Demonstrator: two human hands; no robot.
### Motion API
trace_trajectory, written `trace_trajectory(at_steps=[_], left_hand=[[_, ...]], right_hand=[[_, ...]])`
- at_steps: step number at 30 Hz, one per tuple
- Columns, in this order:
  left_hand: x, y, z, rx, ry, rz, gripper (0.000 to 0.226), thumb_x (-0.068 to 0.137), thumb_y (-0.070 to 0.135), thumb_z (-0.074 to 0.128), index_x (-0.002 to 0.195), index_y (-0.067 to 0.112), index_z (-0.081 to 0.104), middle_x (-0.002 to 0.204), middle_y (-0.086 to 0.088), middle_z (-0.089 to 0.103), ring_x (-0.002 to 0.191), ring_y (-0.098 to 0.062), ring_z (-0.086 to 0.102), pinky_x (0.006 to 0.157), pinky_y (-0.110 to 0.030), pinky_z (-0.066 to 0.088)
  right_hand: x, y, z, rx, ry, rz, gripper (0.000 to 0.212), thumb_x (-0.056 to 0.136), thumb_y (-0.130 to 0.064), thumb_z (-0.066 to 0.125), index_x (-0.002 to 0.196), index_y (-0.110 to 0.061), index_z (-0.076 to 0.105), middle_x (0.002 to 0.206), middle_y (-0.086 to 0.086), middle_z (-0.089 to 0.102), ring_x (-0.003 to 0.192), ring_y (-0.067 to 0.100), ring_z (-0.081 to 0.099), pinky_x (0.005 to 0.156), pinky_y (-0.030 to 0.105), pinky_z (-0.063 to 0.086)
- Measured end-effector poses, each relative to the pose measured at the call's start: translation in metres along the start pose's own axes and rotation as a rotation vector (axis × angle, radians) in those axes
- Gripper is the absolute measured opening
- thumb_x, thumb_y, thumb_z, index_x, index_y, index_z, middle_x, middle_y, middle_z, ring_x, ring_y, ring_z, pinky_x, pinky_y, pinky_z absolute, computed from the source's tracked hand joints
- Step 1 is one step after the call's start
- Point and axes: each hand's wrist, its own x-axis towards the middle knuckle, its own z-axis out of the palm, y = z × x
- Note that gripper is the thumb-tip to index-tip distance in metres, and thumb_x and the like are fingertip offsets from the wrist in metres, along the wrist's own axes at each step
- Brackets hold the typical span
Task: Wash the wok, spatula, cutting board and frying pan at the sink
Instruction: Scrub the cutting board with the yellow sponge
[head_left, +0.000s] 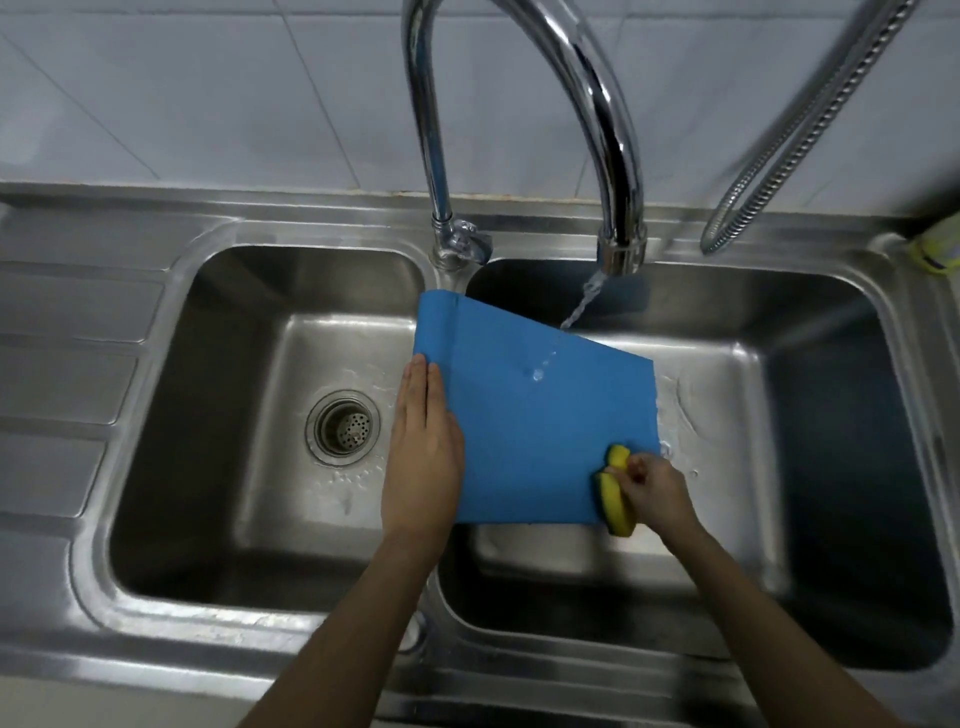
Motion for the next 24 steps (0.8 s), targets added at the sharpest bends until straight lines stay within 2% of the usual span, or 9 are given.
trace_trajectory(at_steps=[3, 5, 8, 10, 13, 16, 19, 22, 24], left_hand=[[0.001, 0.000, -0.003, -0.038, -0.014, 0.000, 0.052, 0.098, 0.000, 0.045, 0.148, -0.004, 0.029, 0.156, -0.018, 0.026, 0.145, -0.030, 0.026, 0.118, -0.041, 0.024], [0.001, 0.002, -0.006, -0.057, -0.045, -0.002, 0.052, 0.100, 0.001, 0.042, 0.149, -0.002, 0.025, 0.157, -0.017, 0.023, 0.146, -0.030, 0.023, 0.118, -0.042, 0.025], [0.001, 0.005, -0.010, -0.056, -0.067, 0.012, 0.053, 0.101, 0.003, 0.040, 0.150, -0.001, 0.021, 0.158, -0.018, 0.019, 0.146, -0.033, 0.022, 0.117, -0.046, 0.028], [0.000, 0.004, -0.012, -0.047, -0.099, 0.023, 0.054, 0.102, 0.004, 0.037, 0.152, 0.000, 0.017, 0.159, -0.018, 0.016, 0.146, -0.033, 0.020, 0.118, -0.049, 0.027], [0.000, 0.000, -0.013, -0.062, -0.122, 0.033, 0.054, 0.103, 0.009, 0.034, 0.152, 0.003, 0.013, 0.159, -0.016, 0.014, 0.145, -0.034, 0.021, 0.115, -0.053, 0.029], [-0.001, -0.001, -0.014, -0.095, -0.124, 0.038, 0.053, 0.102, 0.009, 0.034, 0.151, 0.003, 0.014, 0.157, -0.016, 0.016, 0.143, -0.036, 0.023, 0.113, -0.057, 0.031], [0.000, -0.003, -0.012, -0.106, -0.124, 0.046, 0.054, 0.101, 0.007, 0.035, 0.151, 0.002, 0.016, 0.157, -0.018, 0.017, 0.143, -0.038, 0.022, 0.114, -0.057, 0.028], [0.003, -0.006, -0.008, -0.074, -0.116, 0.057, 0.053, 0.097, 0.000, 0.038, 0.147, -0.005, 0.022, 0.153, -0.024, 0.021, 0.140, -0.043, 0.024, 0.114, -0.057, 0.028], [0.005, -0.009, -0.005, -0.072, -0.104, 0.056, 0.053, 0.096, -0.002, 0.041, 0.146, -0.006, 0.025, 0.152, -0.026, 0.023, 0.138, -0.045, 0.026, 0.113, -0.058, 0.029]], right_hand=[[0.015, 0.010, -0.007, -0.159, -0.047, 0.158, 0.024, 0.091, -0.031, 0.058, 0.094, -0.007, 0.058, 0.102, 0.018, 0.063, 0.099, 0.034, 0.058, 0.075, 0.032, 0.040], [0.014, 0.005, -0.006, -0.249, -0.071, 0.167, 0.031, 0.090, -0.030, 0.055, 0.110, -0.007, 0.055, 0.115, 0.017, 0.058, 0.107, 0.035, 0.056, 0.079, 0.033, 0.042], [-0.003, -0.007, -0.009, -0.302, -0.040, 0.062, 0.027, 0.090, -0.023, 0.050, 0.112, -0.008, 0.050, 0.117, 0.017, 0.053, 0.105, 0.036, 0.056, 0.081, 0.035, 0.045], [-0.021, -0.007, -0.023, -0.229, 0.031, -0.012, 0.021, 0.091, -0.018, 0.049, 0.109, -0.007, 0.049, 0.113, 0.017, 0.053, 0.101, 0.036, 0.055, 0.077, 0.033, 0.041], [-0.046, 0.003, -0.067, -0.065, 0.198, -0.117, 0.008, 0.091, -0.017, 0.051, 0.094, -0.014, 0.045, 0.100, 0.010, 0.052, 0.086, 0.027, 0.050, 0.069, 0.029, 0.031], [-0.064, 0.019, -0.126, 0.066, 0.418, -0.182, 0.010, 0.089, -0.018, 0.056, 0.091, -0.012, 0.048, 0.096, 0.010, 0.054, 0.082, 0.023, 0.053, 0.069, 0.031, 0.037], [-0.070, 0.024, -0.187, 0.149, 0.719, -0.207, 0.007, 0.086, -0.015, 0.055, 0.088, -0.009, 0.052, 0.085, 0.012, 0.057, 0.081, 0.030, 0.054, 0.069, 0.038, 0.041], [-0.059, 0.019, -0.240, 0.097, 0.954, -0.188, 0.017, 0.086, -0.022, 0.049, 0.090, -0.006, 0.053, 0.085, 0.020, 0.058, 0.083, 0.035, 0.051, 0.069, 0.035, 0.031], [-0.044, 0.017, -0.265, -0.022, 1.006, -0.172, 0.023, 0.085, -0.023, 0.046, 0.095, -0.004, 0.055, 0.090, 0.025, 0.059, 0.086, 0.038, 0.052, 0.069, 0.035, 0.029]])
